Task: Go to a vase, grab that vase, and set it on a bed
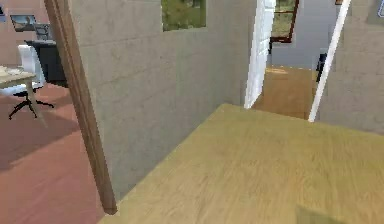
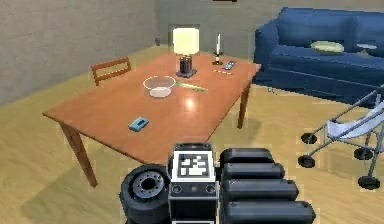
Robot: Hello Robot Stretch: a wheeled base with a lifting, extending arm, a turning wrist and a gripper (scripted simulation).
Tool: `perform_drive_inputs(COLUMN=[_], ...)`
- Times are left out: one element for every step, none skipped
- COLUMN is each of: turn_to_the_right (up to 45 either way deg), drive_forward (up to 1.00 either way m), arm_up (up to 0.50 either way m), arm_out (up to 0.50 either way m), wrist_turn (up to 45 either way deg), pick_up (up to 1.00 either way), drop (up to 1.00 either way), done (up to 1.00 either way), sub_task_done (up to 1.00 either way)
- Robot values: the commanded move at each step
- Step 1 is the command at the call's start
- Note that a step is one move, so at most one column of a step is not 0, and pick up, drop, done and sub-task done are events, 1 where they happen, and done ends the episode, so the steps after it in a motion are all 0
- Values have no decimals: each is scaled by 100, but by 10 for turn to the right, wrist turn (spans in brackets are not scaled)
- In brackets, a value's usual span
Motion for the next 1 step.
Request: perform_drive_inputs(turn_to_the_right=[270], drive_forward=[0], arm_up=[0], arm_out=[0], wrist_turn=[0], pick_up=[0], drop=[0], done=[0], sub_task_done=[0])
